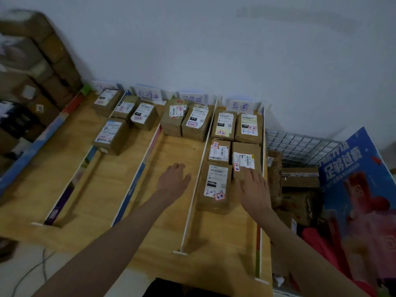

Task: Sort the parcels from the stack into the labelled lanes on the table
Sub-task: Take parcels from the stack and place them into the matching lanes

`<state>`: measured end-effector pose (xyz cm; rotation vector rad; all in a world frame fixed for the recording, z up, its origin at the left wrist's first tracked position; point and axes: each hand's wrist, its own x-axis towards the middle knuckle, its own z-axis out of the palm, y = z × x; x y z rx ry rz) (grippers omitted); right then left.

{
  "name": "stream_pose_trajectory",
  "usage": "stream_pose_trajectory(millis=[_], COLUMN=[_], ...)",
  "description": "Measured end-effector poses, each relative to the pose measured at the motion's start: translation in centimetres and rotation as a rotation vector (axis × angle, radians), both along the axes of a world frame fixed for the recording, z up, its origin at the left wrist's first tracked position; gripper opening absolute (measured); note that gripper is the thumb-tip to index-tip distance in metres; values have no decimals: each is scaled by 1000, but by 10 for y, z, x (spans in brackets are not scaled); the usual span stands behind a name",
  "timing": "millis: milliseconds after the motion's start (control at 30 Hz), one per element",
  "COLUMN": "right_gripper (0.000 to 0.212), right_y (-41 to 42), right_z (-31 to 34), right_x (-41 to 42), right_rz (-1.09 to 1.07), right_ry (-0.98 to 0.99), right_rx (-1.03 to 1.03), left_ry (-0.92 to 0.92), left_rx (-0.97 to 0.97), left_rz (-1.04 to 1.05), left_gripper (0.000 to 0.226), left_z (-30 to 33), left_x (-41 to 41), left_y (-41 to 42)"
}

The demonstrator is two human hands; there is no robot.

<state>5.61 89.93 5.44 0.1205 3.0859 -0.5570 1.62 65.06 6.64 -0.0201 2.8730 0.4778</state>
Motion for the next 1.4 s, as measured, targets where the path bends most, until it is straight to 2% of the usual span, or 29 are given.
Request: stream_pose_trajectory(millis=[167, 367, 700, 867, 1200, 1400], right_gripper=[44, 46, 45, 46, 49, 45], right_y=[-71, -188, -409, -491, -643, -740], right_z=[28, 56, 76, 77, 74, 63], right_x=[-25, -32, -2, 8, -24, -73], right_rz=[151, 311, 456, 486, 563, 598], right_ry=[63, 112, 173, 192, 170, 159], right_rx=[17, 47, 46, 41, 1, -83], left_ry=[167, 265, 262, 231, 276, 224], left_rx=[-193, -275, -332, -377, -285, -223], left_rz=[41, 232, 405, 432, 501, 583], left_gripper=[46, 47, 51, 50, 44, 51], left_z=[30, 52, 72, 82, 81, 71], left_x=[20, 65, 138, 153, 133, 89], left_y=[-83, -206, -419, -492, -635, -718])
